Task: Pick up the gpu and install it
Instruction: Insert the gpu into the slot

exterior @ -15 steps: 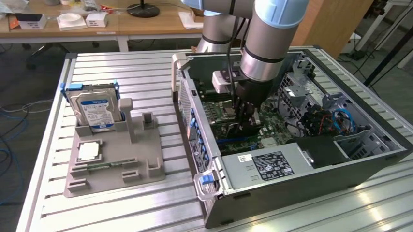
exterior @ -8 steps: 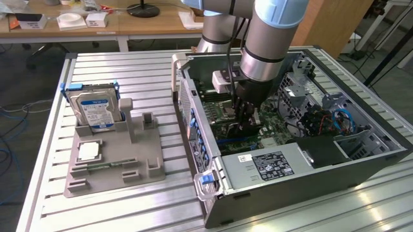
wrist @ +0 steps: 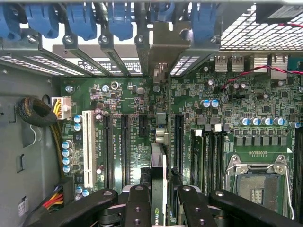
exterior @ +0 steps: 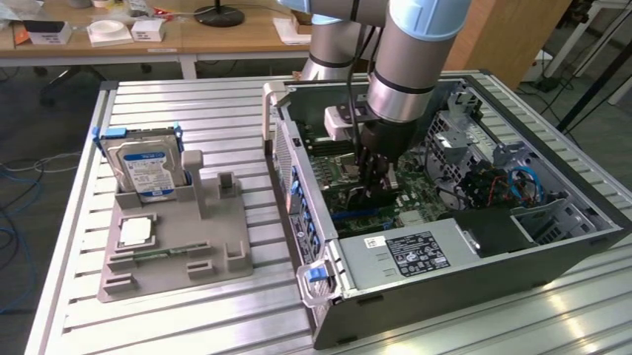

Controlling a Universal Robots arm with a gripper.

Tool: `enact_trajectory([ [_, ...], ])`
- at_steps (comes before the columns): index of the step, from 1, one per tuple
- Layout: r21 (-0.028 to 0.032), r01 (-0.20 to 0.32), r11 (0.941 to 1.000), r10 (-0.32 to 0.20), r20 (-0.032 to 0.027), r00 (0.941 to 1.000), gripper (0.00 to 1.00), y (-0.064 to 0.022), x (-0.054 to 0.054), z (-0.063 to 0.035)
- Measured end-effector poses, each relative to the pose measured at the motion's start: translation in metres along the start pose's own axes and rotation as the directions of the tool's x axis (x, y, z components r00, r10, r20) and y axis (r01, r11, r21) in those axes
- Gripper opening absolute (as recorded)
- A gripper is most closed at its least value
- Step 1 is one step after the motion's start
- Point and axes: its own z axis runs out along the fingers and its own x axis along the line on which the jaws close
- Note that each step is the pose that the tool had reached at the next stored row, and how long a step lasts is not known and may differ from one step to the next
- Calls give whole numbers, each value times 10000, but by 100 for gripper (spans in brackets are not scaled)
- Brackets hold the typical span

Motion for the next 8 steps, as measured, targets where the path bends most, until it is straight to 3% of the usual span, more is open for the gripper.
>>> enact_trajectory([
  [4,2,4,10000,-4,-8,10000,26,-1,-4,0],
  [8,3,2,10000,-2,-82,10000,26,2,1,0],
])
